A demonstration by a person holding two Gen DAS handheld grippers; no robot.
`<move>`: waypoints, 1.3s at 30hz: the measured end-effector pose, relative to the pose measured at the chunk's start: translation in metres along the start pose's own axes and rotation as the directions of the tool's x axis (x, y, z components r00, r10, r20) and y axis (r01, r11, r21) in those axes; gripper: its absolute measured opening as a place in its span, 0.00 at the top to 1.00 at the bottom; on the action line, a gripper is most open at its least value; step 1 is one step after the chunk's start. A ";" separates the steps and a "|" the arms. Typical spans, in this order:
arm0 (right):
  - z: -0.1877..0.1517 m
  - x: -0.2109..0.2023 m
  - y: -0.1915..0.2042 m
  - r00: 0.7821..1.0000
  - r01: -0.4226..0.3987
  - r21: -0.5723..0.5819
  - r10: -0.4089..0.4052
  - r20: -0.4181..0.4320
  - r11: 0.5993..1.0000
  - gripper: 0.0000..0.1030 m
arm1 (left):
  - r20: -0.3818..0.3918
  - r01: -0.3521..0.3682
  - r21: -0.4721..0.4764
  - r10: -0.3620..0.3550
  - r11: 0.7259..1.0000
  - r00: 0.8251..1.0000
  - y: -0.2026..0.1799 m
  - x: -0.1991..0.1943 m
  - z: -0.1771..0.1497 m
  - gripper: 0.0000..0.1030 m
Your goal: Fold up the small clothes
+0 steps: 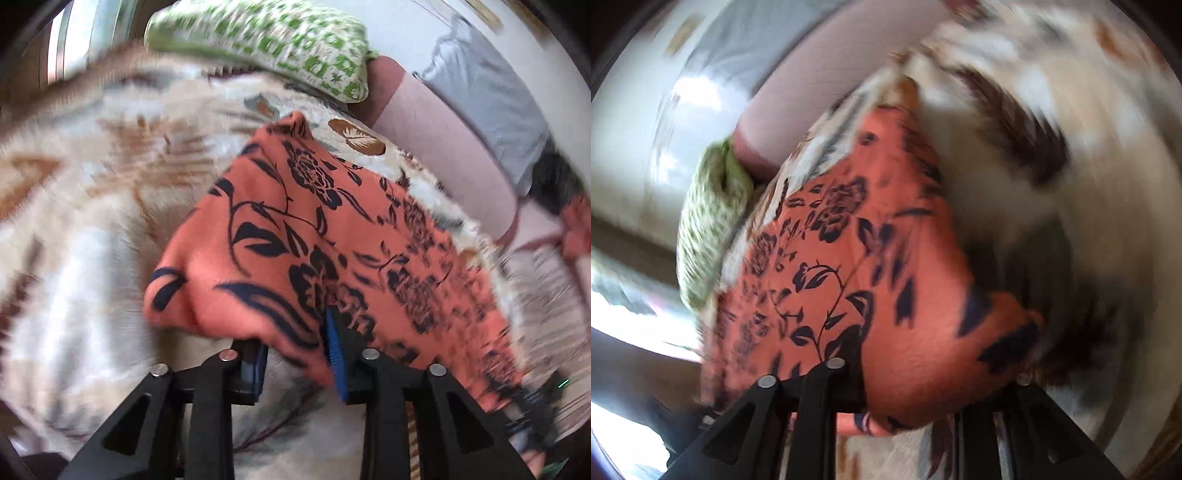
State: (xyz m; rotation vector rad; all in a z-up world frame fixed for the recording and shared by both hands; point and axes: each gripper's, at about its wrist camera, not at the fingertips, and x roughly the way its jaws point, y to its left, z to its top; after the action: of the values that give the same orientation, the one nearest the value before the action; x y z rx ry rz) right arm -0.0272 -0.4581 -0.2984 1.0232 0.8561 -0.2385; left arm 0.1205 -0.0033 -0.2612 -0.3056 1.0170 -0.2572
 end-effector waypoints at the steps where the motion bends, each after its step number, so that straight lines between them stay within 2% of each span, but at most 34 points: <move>1: -0.002 -0.005 -0.002 1.000 -0.005 0.005 0.005 0.000 1.000 0.49 | 0.020 -0.023 0.014 0.023 1.000 1.000 -0.002 -0.007 -0.003 0.64; 3: -0.011 -0.021 -0.001 1.000 0.019 -0.025 -0.019 0.005 1.000 0.37 | 0.060 -0.066 0.036 0.064 0.997 0.996 -0.006 -0.021 -0.007 0.58; 5: -0.022 -0.033 0.003 0.998 0.068 -0.091 -0.069 -0.005 0.994 0.37 | 0.111 -0.103 0.051 0.097 0.993 0.989 -0.008 -0.034 -0.004 0.47; 9: -0.047 -0.058 0.025 0.997 0.070 -0.246 -0.076 -0.016 0.967 0.37 | 0.239 -0.170 0.071 0.149 0.983 0.959 -0.011 -0.058 0.004 0.45; 12: -0.054 -0.068 0.050 0.998 0.055 -0.337 -0.049 0.026 0.940 0.37 | 0.300 -0.221 0.090 0.185 0.971 0.936 -0.016 -0.062 0.010 0.44; 14: -0.047 -0.064 0.065 0.998 0.045 -0.369 -0.029 0.047 0.929 0.37 | 0.314 -0.230 0.083 0.194 0.970 0.929 -0.016 -0.061 0.013 0.44; 20: -0.034 -0.027 0.101 0.998 0.048 -0.440 -0.021 0.066 0.897 0.37 | 0.294 -0.273 0.075 0.241 0.959 0.925 -0.015 -0.043 0.019 0.44; 24: -0.030 0.007 0.120 1.000 0.013 -0.447 -0.002 0.024 0.895 0.37 | 0.277 -0.310 0.081 0.277 0.947 0.920 -0.016 -0.031 0.020 0.44; 29: -0.045 0.041 0.130 0.999 0.002 -0.495 -0.020 -0.031 0.869 0.37 | 0.221 -0.355 0.091 0.329 0.930 0.918 -0.014 -0.011 0.020 0.44; 31: -0.056 0.059 0.128 0.996 0.032 -0.541 -0.072 -0.053 0.840 0.37 | 0.164 -0.370 0.093 0.352 0.924 0.921 -0.011 0.003 0.019 0.43; 33: -0.067 0.062 0.132 0.996 0.072 -0.629 -0.085 0.010 0.774 0.37 | 0.118 -0.398 0.104 0.386 0.912 0.915 -0.008 0.017 0.016 0.40; 34: -0.069 0.062 0.134 0.995 0.084 -0.644 -0.095 0.019 0.761 0.37 | 0.113 -0.406 0.106 0.395 0.908 0.912 -0.008 0.020 0.015 0.37; 37: -0.066 0.059 0.133 0.997 0.063 -0.634 -0.075 0.008 0.771 0.36 | 0.129 -0.430 0.113 0.416 0.896 0.900 -0.010 0.022 0.015 0.35; 39: -0.058 0.051 0.128 1.000 0.028 -0.596 -0.030 0.007 0.803 0.37 | 0.147 -0.434 0.107 0.418 0.894 0.897 -0.011 0.018 0.015 0.35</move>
State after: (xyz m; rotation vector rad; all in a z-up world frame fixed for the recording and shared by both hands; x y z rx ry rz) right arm 0.0472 -0.3321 -0.2659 0.4142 0.8719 0.0169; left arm 0.1418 -0.0181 -0.2639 0.0336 0.9155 0.0914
